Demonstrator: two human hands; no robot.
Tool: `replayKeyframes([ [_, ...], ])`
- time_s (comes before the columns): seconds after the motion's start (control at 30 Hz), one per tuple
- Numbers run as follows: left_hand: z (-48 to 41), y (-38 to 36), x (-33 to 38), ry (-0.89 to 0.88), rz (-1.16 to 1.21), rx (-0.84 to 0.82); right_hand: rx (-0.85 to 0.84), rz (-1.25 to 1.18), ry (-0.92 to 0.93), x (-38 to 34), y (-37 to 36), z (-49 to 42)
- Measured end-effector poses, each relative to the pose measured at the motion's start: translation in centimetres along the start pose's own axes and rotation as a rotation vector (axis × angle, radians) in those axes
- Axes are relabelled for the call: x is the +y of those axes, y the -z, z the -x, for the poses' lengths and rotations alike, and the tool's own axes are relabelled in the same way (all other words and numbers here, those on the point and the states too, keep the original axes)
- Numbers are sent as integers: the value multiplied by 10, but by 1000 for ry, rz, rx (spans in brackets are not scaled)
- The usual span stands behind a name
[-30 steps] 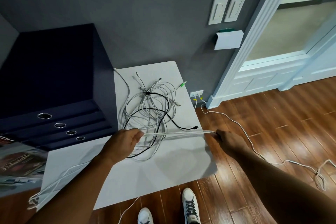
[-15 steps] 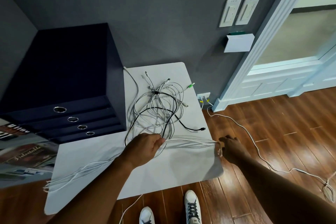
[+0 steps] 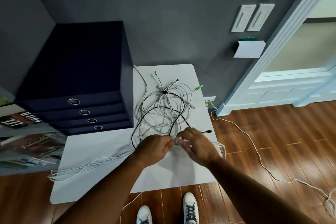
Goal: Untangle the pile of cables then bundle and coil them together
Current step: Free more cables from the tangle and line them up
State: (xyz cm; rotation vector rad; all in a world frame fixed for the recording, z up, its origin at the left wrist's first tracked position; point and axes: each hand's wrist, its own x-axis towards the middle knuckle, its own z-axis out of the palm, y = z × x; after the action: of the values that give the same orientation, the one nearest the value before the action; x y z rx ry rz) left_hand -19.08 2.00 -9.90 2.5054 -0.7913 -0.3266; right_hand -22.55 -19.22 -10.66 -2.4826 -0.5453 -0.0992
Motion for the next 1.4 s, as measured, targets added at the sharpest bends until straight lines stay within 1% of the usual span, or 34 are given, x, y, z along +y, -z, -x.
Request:
replayKeyframes([
  [0.07,1,1,-2,18,14,16,-107,22,10,-5,-16,2],
  [0.17,4,-3,-3,37,33,56,-96,131,-4,-1,-26,8],
  [0.23,8,-6,-3,38,56,169,-127,155,-7,-1,-28,5],
  [0.3,12,-11,0,-59,24,308,-148,149,-26,0,-27,2],
  [0.37,16,-14,9,-221,-65,412,-162,139,-41,1,-25,-1],
  [0.43,21,-21,17,-322,-89,442,-190,113,-32,3,-23,-3],
  [0.47,25,-27,21,-311,-17,411,-205,102,-33,2,-22,-4],
  [0.5,29,-34,24,-250,122,359,-209,96,-39,1,-21,-6],
  [0.53,32,-41,26,-135,302,310,-200,88,-48,-1,-20,-8],
  [0.57,35,-45,28,11,483,284,-179,86,-48,-2,-20,-9],
  [0.6,36,-49,30,163,648,292,-157,90,-39,-3,-20,-9],
  [0.67,33,-50,32,456,975,403,-137,103,-13,-5,-21,-9],
  [0.73,24,-47,28,719,1277,579,-151,116,2,-5,-22,-8],
  [0.8,18,-42,14,901,1465,748,-175,136,10,-2,-22,-4],
  [0.87,16,-35,-7,1031,1584,913,-210,145,11,3,-21,2],
  [0.93,17,-29,-26,1086,1627,991,-240,146,20,7,-21,7],
  [1.03,20,-24,-34,1079,1593,1009,-270,145,13,2,-23,5],
  [1.13,20,-21,-29,1060,1518,1055,-250,182,19,-6,-23,-4],
  [1.23,21,-19,-28,1032,1480,1073,-244,127,55,-27,-27,-25],
  [1.3,22,-21,-27,1018,1466,1059,-270,85,101,-48,-40,-43],
  [1.4,24,-22,-31,1015,1452,1076,-306,110,111,-74,-59,-61],
])
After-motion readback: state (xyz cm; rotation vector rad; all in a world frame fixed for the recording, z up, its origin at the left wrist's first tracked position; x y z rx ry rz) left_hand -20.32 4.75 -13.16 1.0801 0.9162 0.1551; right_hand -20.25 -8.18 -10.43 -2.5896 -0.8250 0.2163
